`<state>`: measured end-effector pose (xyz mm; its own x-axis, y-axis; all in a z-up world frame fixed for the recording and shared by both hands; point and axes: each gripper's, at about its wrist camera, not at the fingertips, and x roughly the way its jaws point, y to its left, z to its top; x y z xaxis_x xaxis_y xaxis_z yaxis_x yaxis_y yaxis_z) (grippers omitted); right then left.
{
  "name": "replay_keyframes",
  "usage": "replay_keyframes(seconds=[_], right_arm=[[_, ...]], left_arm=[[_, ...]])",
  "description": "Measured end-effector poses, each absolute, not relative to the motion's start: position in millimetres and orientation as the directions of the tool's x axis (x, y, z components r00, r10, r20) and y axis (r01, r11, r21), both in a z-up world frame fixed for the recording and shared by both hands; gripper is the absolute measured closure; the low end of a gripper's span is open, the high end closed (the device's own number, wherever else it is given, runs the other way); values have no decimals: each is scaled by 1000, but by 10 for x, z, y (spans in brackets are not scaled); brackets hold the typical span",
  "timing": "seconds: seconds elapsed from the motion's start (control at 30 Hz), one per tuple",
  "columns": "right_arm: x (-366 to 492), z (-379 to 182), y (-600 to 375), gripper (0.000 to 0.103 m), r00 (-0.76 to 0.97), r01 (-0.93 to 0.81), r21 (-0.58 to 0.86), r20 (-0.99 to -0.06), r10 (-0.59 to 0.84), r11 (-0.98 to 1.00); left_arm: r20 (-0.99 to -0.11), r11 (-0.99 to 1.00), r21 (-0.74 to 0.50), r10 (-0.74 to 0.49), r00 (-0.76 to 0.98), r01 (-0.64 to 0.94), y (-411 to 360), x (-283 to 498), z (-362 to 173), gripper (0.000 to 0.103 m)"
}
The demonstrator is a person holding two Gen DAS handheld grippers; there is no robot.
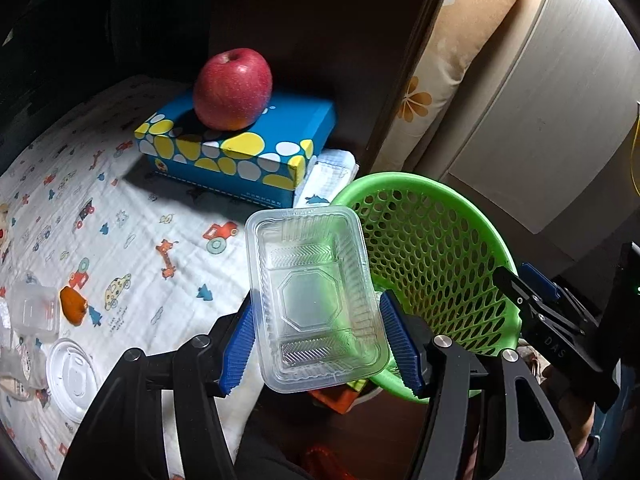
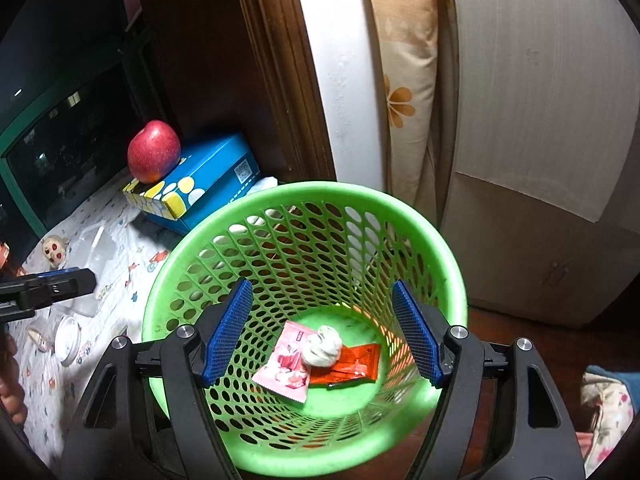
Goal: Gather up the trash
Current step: 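Open the right tool to drop the tissue while the left tool releases the tray, then move both tools back over the bed toward the remaining containers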
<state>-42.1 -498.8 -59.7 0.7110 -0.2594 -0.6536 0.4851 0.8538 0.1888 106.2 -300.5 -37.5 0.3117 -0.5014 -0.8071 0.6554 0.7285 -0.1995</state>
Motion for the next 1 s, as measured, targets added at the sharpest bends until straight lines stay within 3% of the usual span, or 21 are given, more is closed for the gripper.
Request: replay_keyframes(seconds=[0.33, 0.53, 1.0], right_arm=[[-677, -541, -4985, 26, 729, 493, 217, -632, -264, 842], [-737, -533, -4961, 25, 736, 487, 229, -627, -255, 842], [-628, -446, -4724, 23, 765, 434, 249, -609, -209, 866]], left_arm=[[-829, 667, -185, -500, 250, 721, -3482, 911, -554, 44], [-828, 649, -193, -510, 232, 736, -3579, 857, -604, 32], [-811, 724, -184, -494, 313, 664, -2940, 911, -471, 25]])
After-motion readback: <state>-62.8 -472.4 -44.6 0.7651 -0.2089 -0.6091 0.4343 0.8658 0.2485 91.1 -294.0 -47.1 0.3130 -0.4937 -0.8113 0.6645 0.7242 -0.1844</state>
